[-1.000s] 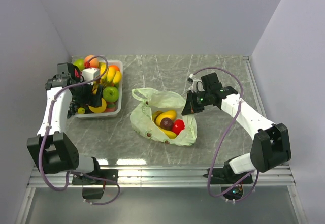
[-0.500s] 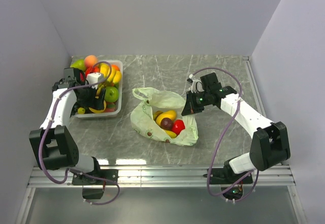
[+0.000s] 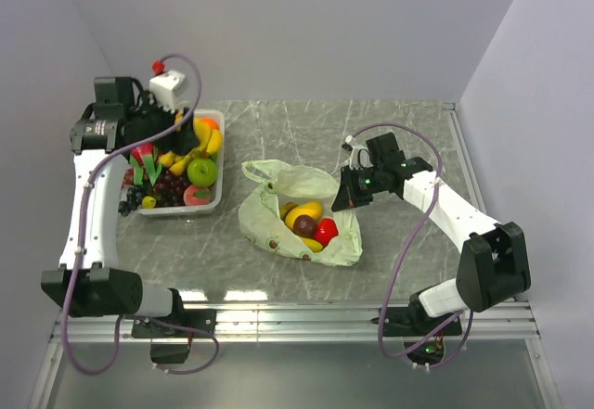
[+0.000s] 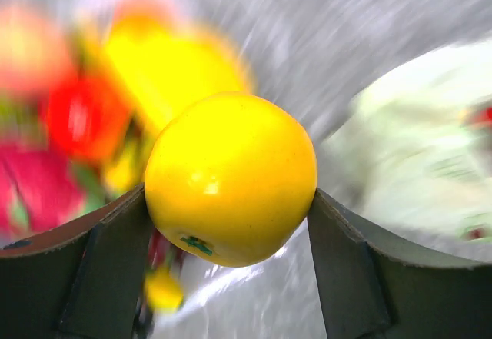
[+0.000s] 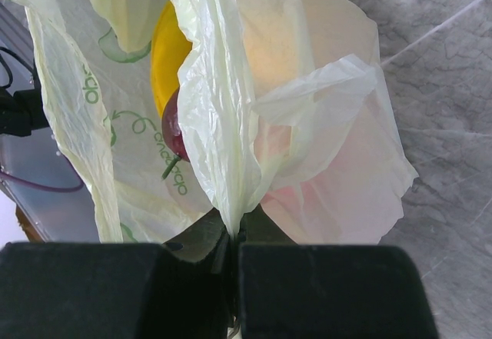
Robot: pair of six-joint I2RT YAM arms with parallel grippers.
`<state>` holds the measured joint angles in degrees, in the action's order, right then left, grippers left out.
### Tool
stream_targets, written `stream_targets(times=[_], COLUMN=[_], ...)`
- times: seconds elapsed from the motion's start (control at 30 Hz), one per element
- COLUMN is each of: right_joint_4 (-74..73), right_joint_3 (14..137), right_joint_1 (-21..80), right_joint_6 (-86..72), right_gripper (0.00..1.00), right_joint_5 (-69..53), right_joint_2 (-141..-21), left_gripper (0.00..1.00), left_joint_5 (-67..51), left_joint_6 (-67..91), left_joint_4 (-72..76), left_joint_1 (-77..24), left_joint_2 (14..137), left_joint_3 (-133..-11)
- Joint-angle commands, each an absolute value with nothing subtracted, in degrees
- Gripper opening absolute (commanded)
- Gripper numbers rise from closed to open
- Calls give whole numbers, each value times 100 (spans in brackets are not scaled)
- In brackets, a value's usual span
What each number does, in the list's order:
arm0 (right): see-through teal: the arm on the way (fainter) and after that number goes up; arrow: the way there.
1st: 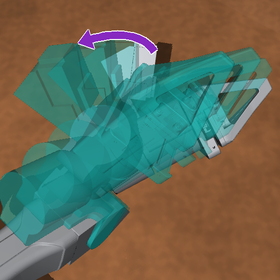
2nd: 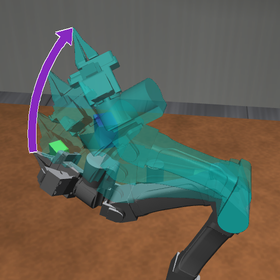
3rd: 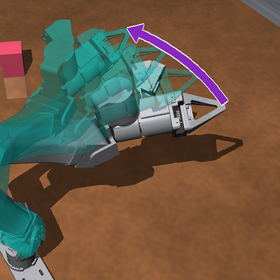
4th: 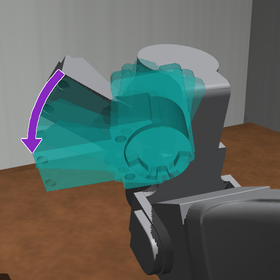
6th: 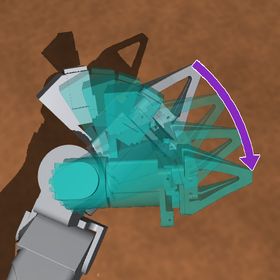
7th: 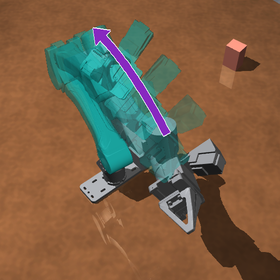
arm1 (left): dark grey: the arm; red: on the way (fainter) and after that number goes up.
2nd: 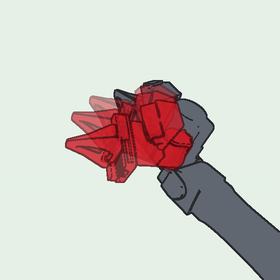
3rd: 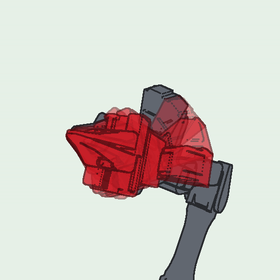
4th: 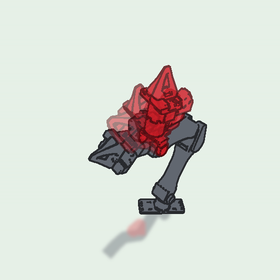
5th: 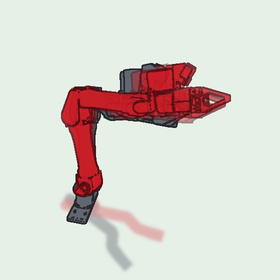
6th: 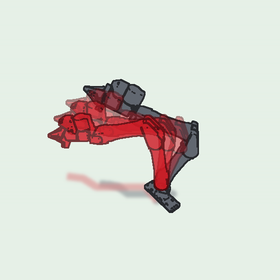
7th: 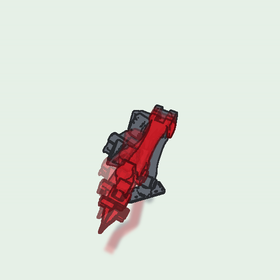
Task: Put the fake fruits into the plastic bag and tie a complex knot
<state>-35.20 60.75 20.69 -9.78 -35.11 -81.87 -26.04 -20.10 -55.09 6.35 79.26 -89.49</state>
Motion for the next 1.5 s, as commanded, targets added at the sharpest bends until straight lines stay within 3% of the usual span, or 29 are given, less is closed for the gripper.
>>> stream_targets(times=[0.0, 0.37, 0.57, 0.73, 0.9, 1.1, 1.33, 1.43, 1.47], right_joint_4=[-3428, -3428, -3428, -3445, -3366, -3296, -3340, -3340, -3366], right_joint_3=[6328, 6302, 6293, 6302, 6293, 6214, 6038, 6047, 6073], right_joint_1=[2048, 2039, 2039, 2039, 2030, 1951, 1934, 1934, 1934], right_joint_6=[-993, -1011, -1011, -1011, -1072, -1116, -1020, -1020, -1011], right_gripper=[0, 0, 0, 0, 0, 0, 0, 0, 0], right_joint_5=[-3586, -3595, -3577, -3621, -3542, -3200, -3296, -3383, -3401], right_joint_2=[-8191, -8060, -8024, -8042, -7937, -7550, -7418, -7505, -7549], left_gripper=[52, 54, 56, 58, 59, 63, 66, 78, 87], left_joint_5=[-3418, -3393, -3032, -2637, -2637, -1794, -686, -387, -422], left_joint_6=[-1521, -1019, -1239, -1029, -1107, -879, -773, -1054, -1116], left_joint_4=[-5494, -4413, -4087, -3525, -3331, -3365, -3295, -3462, -3532], left_joint_1=[-182, -3266, -4165, -4359, -4579, -4500, -4078, -4025, -3973], left_joint_2=[7717, 8138, 8358, 8691, 9193, 9808, 9458, 9239, 9159], left_joint_3=[-9745, -9178, -8360, -7972, -8235, -8446, -8166, -7946, -7911])
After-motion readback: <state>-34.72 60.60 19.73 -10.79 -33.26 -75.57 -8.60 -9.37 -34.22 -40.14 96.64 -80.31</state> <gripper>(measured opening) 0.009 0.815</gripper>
